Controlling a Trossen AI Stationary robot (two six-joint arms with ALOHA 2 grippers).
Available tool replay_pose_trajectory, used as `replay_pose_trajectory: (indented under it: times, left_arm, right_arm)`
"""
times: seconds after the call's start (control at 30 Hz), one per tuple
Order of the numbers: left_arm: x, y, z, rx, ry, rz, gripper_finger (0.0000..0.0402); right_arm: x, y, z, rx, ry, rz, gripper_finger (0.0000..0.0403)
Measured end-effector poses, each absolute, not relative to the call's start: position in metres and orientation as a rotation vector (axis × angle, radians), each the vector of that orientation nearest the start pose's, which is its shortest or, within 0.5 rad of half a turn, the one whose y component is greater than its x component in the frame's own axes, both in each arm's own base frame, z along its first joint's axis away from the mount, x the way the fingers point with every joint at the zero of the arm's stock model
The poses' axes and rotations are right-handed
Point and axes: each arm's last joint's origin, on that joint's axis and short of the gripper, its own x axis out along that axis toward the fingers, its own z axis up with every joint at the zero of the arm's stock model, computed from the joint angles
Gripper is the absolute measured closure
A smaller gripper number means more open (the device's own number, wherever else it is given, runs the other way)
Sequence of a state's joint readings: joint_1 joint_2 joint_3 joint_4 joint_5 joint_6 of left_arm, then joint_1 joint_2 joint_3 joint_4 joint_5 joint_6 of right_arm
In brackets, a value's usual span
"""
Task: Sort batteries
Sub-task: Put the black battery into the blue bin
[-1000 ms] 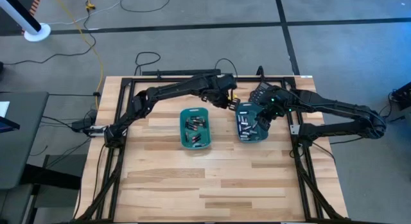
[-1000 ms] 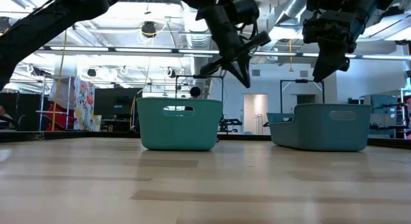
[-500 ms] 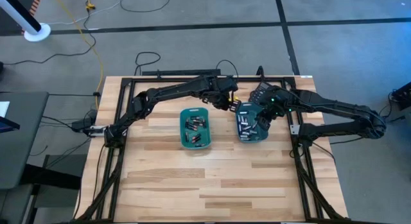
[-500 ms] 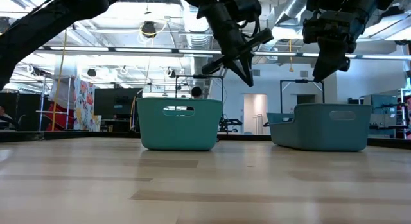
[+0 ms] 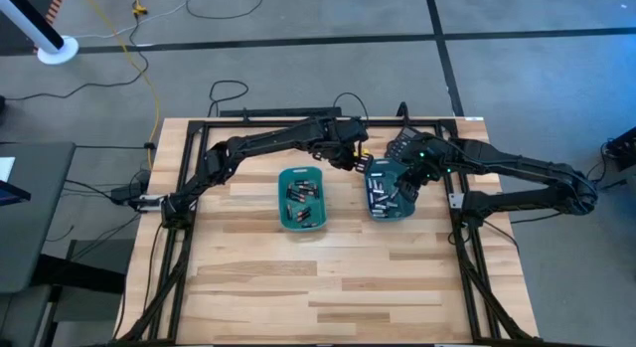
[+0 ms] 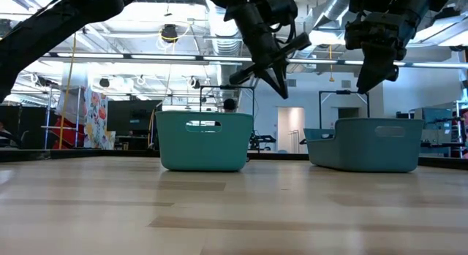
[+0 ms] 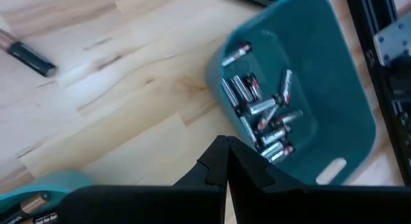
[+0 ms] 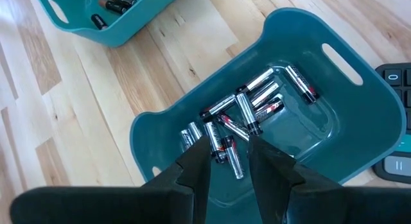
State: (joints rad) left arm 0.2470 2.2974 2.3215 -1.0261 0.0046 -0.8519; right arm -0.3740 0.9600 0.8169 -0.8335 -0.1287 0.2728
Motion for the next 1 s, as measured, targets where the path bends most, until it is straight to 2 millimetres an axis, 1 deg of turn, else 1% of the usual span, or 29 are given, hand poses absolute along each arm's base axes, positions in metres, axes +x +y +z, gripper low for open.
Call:
replay_pose_trajectory:
  times: [0.17, 0.27, 0.4, 0.57, 0.7, 0.83, 1.0]
  left_arm:
    - [0.475, 0.124, 0.285, -0.891, 0.811, 0.725, 0.0401]
    - [0.473, 0.131, 0.285, -0.887, 0.799, 0.756, 0.0401]
    - [0.466, 0.153, 0.285, -0.906, 0.778, 0.813, 0.0401]
    - [0.455, 0.185, 0.277, -0.935, 0.779, 0.890, 0.0401]
    - [0.449, 0.202, 0.265, -0.947, 0.802, 0.937, 0.0401]
    - [0.450, 0.215, 0.244, -0.955, 0.845, 0.968, 0.0401]
    - [0.455, 0.223, 0.215, -0.991, 0.908, 0.958, 0.0401]
  right_arm:
    - [0.163, -0.060, 0.264, 0.486, 0.918, -0.351, 0.0281]
    - [0.163, -0.060, 0.264, 0.486, 0.917, -0.351, 0.0281]
    - [0.163, -0.060, 0.264, 0.484, 0.918, -0.350, 0.0281]
    - [0.163, -0.060, 0.264, 0.484, 0.918, -0.350, 0.0281]
    - [0.163, -0.060, 0.264, 0.487, 0.917, -0.352, 0.0281]
    - [0.163, -0.060, 0.264, 0.491, 0.917, -0.354, 0.0281]
    - [0.163, -0.061, 0.264, 0.494, 0.914, -0.358, 0.0281]
